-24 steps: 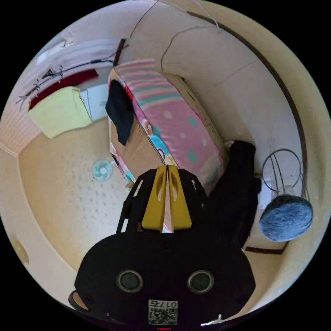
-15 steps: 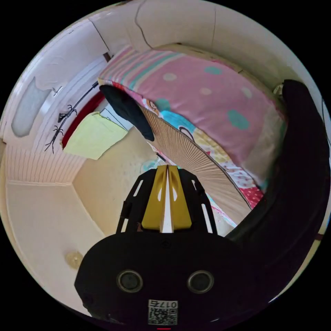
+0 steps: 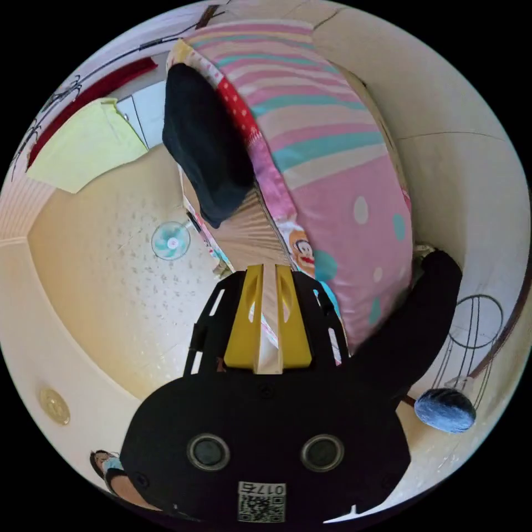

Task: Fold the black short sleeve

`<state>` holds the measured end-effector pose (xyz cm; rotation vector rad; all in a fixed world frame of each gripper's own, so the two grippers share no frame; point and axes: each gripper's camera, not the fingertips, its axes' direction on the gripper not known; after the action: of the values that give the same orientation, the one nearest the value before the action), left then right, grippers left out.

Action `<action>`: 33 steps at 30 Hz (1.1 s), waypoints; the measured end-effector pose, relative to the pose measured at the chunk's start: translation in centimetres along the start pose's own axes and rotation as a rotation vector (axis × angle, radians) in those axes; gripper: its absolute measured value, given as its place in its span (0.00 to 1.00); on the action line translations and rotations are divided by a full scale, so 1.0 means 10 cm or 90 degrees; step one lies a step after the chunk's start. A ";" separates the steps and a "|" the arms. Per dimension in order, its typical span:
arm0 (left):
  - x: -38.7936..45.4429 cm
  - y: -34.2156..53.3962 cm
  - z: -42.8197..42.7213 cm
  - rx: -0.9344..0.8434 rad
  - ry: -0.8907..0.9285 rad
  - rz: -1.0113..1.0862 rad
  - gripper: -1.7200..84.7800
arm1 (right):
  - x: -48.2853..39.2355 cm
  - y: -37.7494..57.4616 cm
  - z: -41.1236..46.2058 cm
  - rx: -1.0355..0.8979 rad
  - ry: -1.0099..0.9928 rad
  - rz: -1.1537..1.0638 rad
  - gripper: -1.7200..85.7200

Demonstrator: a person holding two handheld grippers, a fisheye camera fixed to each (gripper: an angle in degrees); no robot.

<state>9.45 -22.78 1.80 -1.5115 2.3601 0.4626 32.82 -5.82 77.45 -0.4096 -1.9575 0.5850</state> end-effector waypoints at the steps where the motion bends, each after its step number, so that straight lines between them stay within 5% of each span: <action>1: -0.06 0.03 0.03 0.017 0.015 -0.011 0.01 | 0.00 -0.03 -0.02 0.024 -0.020 0.014 0.08; 6: -0.61 0.28 0.46 0.117 0.117 -0.113 0.01 | -0.04 -0.18 0.02 0.182 -0.130 0.078 0.11; 13: -1.11 0.26 0.90 0.203 0.225 -0.200 0.01 | -0.31 -0.35 0.53 0.057 0.101 -0.052 0.07; 18: -1.30 -0.08 1.33 0.223 0.259 -0.223 0.01 | -0.30 0.08 1.36 -0.234 0.139 -0.219 0.04; 22: -1.35 -0.42 1.60 0.214 0.248 -0.212 0.01 | -0.21 0.48 1.88 -0.443 0.182 -0.223 0.03; 24: -1.37 -0.66 1.72 0.215 0.237 -0.192 0.01 | -0.11 0.76 2.22 -0.669 0.252 -0.215 0.03; 26: -1.39 -0.84 1.80 0.222 0.232 -0.175 0.01 | -0.19 0.90 2.23 -0.725 0.289 -0.283 0.03; 29: -1.45 -1.10 1.92 0.238 0.229 -0.137 0.01 | -0.43 0.73 1.89 -0.632 0.362 -0.385 0.04; 33: -1.62 -1.43 2.12 0.243 0.189 -0.089 0.01 | -0.73 0.07 0.97 -0.312 0.452 -0.432 0.07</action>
<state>30.61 -6.28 -12.10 -1.6267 2.3517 -0.2500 27.31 -11.18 68.04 -0.1816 -1.3870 -0.4434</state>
